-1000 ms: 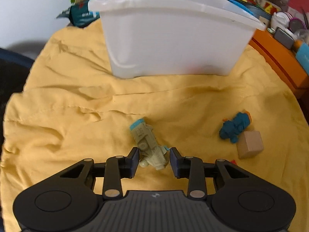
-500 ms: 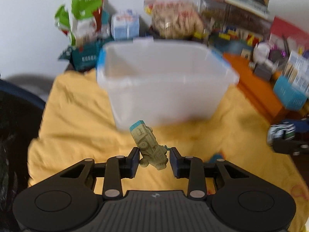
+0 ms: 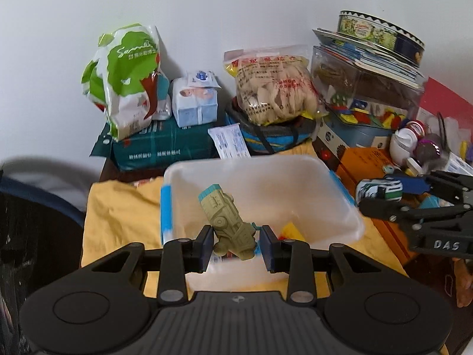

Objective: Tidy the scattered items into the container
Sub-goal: 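Carry the white-green car and pale green figure over the white box while both grippers open, then move the right gripper to the wooden cube while the left approaches the green gift-box toy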

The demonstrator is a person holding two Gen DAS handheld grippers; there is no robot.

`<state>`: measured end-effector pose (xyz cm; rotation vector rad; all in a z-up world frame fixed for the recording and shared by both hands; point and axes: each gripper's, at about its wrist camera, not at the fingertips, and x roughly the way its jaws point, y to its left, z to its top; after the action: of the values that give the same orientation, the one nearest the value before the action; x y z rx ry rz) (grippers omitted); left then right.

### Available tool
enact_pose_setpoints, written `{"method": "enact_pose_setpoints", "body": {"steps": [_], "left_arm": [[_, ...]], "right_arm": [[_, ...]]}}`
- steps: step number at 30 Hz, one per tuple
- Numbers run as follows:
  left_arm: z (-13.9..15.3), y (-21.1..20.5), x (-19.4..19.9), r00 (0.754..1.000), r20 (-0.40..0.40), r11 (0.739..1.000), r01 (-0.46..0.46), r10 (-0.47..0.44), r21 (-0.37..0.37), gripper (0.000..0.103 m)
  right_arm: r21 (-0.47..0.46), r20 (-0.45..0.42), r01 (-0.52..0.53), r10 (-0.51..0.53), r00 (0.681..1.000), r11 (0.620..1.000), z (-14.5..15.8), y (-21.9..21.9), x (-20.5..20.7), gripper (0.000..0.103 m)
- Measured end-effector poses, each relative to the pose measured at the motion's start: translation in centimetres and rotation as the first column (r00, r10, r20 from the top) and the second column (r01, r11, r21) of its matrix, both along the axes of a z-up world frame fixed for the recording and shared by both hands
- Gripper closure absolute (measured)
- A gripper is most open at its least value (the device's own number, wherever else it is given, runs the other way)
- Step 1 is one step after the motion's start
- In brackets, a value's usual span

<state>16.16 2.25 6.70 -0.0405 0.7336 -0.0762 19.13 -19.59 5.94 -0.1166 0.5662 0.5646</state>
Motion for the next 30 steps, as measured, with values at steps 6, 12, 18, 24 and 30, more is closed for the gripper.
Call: {"method": "enact_pose_setpoints", "body": {"steps": [6, 12, 18, 24, 30], "left_arm": [[-0.6, -0.2, 3.9, 0.999, -0.038, 1.0, -0.004, 0.004, 0.004, 0.065], [-2.6, -0.7, 6.6, 0.993, -0.111, 0.995, -0.022, 0.032, 0.097, 0.052], [-3.3, 0.1, 5.1, 0.994, -0.11, 0.998, -0.018, 0.025, 0.06, 0.051], [-5.1, -0.2, -0.5, 0.996, -0.092, 1.0, 0.003, 0.0, 0.024, 0.048], [-9.2, -2.4, -7.1, 0.987, -0.155, 0.999, 0.045, -0.044, 0.003, 0.048]], "right_arm": [[-0.019, -0.079, 0.021, -0.023, 0.997, 1.0, -1.3, 1.1, 3.8, 0.038], [-0.098, -0.114, 0.025, -0.036, 0.993, 0.995, -2.6, 3.0, 6.3, 0.016], [-0.07, -0.11, 0.014, -0.021, 0.994, 0.997, -2.8, 2.4, 5.5, 0.015], [-0.043, -0.073, -0.015, 0.012, 0.997, 0.999, -3.4, 0.0, 0.7, 0.015], [-0.057, -0.135, 0.003, -0.011, 0.991, 0.998, -7.4, -2.1, -5.1, 0.02]]}}
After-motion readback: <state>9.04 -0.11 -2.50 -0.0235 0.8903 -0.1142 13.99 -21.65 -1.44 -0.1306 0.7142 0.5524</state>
